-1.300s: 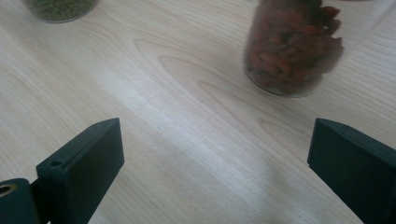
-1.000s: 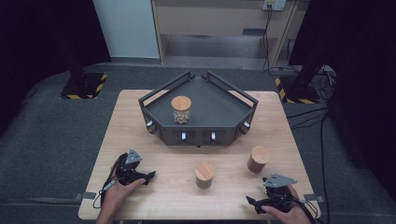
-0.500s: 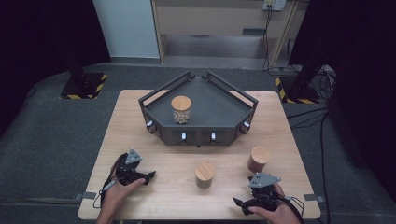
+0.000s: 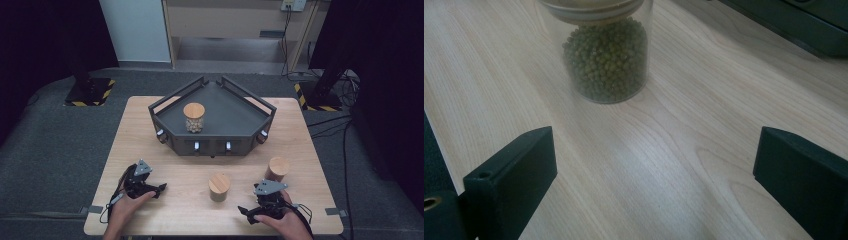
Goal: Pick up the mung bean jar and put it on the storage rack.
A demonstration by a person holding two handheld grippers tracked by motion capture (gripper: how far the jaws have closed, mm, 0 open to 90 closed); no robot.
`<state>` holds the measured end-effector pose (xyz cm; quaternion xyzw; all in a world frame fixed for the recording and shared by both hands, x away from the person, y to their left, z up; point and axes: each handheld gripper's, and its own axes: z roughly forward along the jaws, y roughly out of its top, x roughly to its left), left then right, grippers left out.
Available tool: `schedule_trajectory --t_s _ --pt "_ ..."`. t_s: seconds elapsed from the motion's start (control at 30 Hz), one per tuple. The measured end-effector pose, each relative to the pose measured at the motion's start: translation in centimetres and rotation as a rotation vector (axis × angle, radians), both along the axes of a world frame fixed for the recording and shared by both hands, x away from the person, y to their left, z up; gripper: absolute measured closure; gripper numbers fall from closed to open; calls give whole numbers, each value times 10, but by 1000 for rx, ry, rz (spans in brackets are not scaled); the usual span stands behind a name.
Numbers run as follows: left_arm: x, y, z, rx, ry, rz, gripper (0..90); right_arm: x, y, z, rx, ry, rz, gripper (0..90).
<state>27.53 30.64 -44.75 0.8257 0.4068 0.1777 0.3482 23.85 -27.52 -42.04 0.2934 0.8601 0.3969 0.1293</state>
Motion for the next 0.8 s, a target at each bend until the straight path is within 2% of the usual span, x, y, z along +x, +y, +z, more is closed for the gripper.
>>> schedule_trajectory --t_s 0.8 --pt "0 0 0 0 0 0 11 10 30 -9 21 -16 14 42"
